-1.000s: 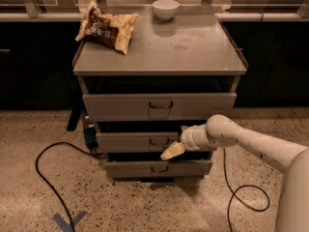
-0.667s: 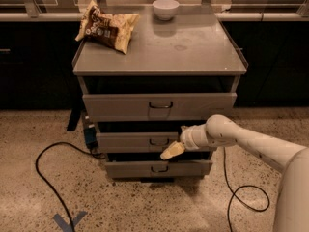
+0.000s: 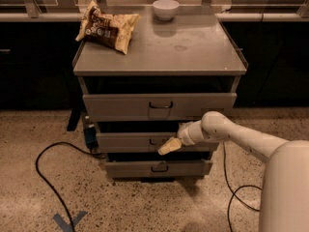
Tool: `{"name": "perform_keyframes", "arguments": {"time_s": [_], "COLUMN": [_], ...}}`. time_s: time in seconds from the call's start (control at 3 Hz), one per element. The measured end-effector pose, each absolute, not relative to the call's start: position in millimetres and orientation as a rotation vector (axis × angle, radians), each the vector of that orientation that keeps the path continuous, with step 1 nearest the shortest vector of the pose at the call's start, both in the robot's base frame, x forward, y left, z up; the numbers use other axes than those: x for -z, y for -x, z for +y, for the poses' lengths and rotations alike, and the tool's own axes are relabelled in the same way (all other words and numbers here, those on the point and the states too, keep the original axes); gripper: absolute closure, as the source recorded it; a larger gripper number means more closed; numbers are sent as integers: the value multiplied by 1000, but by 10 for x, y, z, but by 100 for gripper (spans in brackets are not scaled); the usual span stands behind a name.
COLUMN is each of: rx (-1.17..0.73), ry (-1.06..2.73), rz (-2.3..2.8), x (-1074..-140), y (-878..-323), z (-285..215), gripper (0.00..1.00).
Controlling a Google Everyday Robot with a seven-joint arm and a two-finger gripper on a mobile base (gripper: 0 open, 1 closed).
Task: Open middle drawer
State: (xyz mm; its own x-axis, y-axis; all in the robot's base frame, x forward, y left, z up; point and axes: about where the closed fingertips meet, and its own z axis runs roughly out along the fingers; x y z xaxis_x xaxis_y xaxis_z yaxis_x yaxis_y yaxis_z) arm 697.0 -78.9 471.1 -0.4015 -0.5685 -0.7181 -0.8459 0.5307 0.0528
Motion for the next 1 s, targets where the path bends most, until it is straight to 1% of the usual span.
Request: {"name": "perform_keyframes", "arguments": {"time_s": [0.33, 0.67, 1.0], "rx": [-571, -593, -603], "ry": [1137, 1118, 1116], "rz": [2149, 2215, 2236], "x": [-4605, -4441, -4480], "y": [-6948, -6764, -6694], "z": [-821, -931, -960], "gripper": [0, 0, 0]}}
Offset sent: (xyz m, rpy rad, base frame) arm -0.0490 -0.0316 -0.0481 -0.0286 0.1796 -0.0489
